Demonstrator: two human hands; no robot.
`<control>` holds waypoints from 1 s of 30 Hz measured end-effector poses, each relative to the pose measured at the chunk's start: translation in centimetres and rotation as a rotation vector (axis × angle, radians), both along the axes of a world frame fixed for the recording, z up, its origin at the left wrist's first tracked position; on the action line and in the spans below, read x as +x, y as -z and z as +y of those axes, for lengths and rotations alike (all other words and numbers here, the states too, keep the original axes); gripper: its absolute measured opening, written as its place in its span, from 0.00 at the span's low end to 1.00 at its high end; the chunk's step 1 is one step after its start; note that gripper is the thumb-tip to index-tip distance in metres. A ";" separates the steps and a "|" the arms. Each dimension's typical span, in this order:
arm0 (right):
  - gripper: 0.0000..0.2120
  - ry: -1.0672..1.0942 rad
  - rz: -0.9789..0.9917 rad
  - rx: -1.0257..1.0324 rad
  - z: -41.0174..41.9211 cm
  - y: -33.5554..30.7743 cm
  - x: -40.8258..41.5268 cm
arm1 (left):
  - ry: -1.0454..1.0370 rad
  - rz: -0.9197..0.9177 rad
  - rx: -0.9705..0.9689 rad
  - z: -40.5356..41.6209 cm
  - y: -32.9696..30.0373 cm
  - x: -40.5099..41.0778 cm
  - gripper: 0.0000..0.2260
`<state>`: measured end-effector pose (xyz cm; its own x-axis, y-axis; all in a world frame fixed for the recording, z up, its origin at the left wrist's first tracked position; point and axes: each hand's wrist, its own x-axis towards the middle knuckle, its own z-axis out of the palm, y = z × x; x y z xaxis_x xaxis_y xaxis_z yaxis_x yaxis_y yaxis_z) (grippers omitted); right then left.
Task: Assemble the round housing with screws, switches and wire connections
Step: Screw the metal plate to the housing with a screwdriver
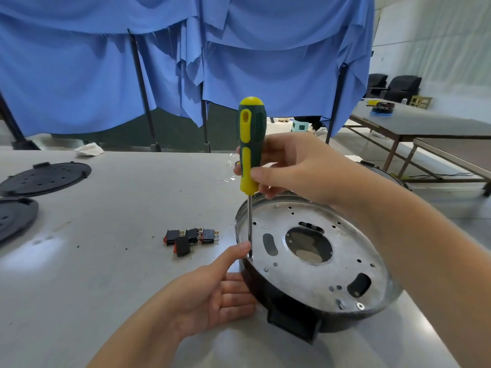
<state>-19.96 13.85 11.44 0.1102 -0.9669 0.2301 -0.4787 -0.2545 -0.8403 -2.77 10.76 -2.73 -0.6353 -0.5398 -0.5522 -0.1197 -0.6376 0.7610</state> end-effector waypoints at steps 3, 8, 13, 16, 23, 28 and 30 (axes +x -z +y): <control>0.10 0.047 0.070 -0.097 0.0 0.4 0.3 | 0.001 -0.005 0.001 0.0 0.1 -0.1 0.37; 0.19 0.248 0.079 -0.202 -0.6 1.8 1.2 | -0.002 0.004 0.011 -0.1 0.0 -0.1 0.38; 0.21 0.266 0.029 -0.201 -0.5 2.2 1.9 | -0.002 0.002 0.010 -0.1 0.1 -0.1 0.38; 0.20 0.161 -0.016 -0.111 -0.1 1.6 1.8 | -0.001 0.003 0.006 -0.1 0.2 -0.1 0.39; 0.13 -0.125 -0.081 0.056 0.7 0.3 -0.1 | 0.008 0.010 0.007 -0.2 0.2 -0.1 0.38; 0.13 -0.016 -0.049 -0.059 0.5 1.2 -0.6 | 0.009 0.006 -0.003 -0.2 0.3 -0.1 0.39; 0.11 0.093 -0.019 -0.139 0.4 1.8 -0.2 | 0.009 0.004 -0.009 -0.2 0.3 -0.1 0.39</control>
<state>-20.21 14.20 9.67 0.0159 -0.9314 0.3637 -0.4903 -0.3243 -0.8090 -2.84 10.58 -3.08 -0.6424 -0.5389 -0.5449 -0.1225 -0.6297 0.7671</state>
